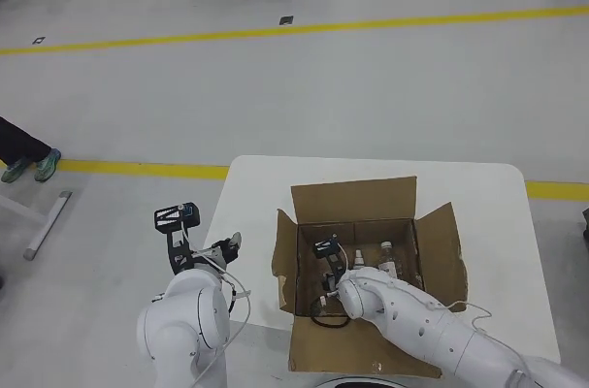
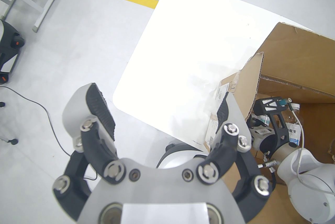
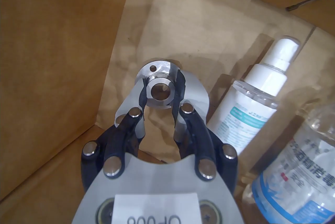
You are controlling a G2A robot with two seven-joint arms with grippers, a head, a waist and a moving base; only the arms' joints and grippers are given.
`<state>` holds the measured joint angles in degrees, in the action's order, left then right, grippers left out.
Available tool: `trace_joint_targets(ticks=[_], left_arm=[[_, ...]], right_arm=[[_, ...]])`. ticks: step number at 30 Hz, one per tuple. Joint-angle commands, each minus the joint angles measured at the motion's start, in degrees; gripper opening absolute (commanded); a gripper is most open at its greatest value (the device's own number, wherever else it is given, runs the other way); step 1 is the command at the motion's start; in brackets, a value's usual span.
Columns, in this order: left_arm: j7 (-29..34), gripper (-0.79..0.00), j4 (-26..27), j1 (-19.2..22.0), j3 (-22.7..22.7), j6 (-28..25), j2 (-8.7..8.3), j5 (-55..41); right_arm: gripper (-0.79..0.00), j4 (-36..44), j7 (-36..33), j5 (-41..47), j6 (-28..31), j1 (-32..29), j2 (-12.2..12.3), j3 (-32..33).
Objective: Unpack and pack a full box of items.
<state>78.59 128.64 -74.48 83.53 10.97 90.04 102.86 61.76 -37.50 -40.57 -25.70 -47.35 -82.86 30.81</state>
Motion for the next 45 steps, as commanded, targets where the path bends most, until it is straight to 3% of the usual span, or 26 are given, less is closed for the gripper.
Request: trace_joint_targets(ticks=[1, 2, 10, 15, 20, 24, 29, 31, 32, 33, 39, 45], left_arm=[[0.0, 0.0, 0.0, 0.0, 0.0, 0.0, 0.0, 0.0], [0.0, 0.0, 0.0, 0.0, 0.0, 0.0, 0.0, 0.0], [0.0, 0.0, 0.0, 0.0, 0.0, 0.0, 0.0, 0.0], [0.0, 0.0, 0.0, 0.0, 0.0, 0.0, 0.0, 0.0], [0.0, 0.0, 0.0, 0.0, 0.0, 0.0, 0.0, 0.0], [0.0, 0.0, 0.0, 0.0, 0.0, 0.0, 0.0, 0.0], [0.0, 0.0, 0.0, 0.0, 0.0, 0.0, 0.0, 0.0], [0.0, 0.0, 0.0, 0.0, 0.0, 0.0, 0.0, 0.0], [0.0, 0.0, 0.0, 0.0, 0.0, 0.0, 0.0, 0.0], [0.0, 0.0, 0.0, 0.0, 0.0, 0.0, 0.0, 0.0], [0.0, 0.0, 0.0, 0.0, 0.0, 0.0, 0.0, 0.0], [0.0, 0.0, 0.0, 0.0, 0.0, 0.0, 0.0, 0.0]], right_arm=[[-0.625, -0.7, -0.1, 0.2, 0.1, 0.1, -0.3, 0.1], [-0.573, -1.1, -0.1, 0.3, 0.1, 0.1, -0.5, 0.2], [-0.468, -3.1, -0.1, 0.0, 0.7, 0.4, -1.5, 1.0], [-0.474, -2.4, 0.1, -0.6, 1.5, 0.2, -1.6, 2.0], [-0.403, 1.9, -0.2, -2.0, 3.1, -1.5, -0.5, 4.6], [-0.394, 8.3, -1.5, -4.8, 3.8, -4.1, 1.3, 7.9], [-0.449, 20.4, -3.6, -9.1, 5.1, -9.7, 4.2, 14.0], [-0.548, 26.4, -3.5, -10.2, 7.3, -13.0, 5.6, 17.6], [-0.637, 29.8, -2.9, -10.7, 8.9, -14.8, 6.3, 19.7], [-0.785, 32.5, -2.6, -11.2, 10.7, -16.9, 7.0, 21.8], [-0.785, 47.3, 1.7, -8.5, 23.8, -30.0, 10.5, 36.8], [-0.785, 53.2, 6.4, -2.9, 36.2, -40.0, 12.5, 50.1]])
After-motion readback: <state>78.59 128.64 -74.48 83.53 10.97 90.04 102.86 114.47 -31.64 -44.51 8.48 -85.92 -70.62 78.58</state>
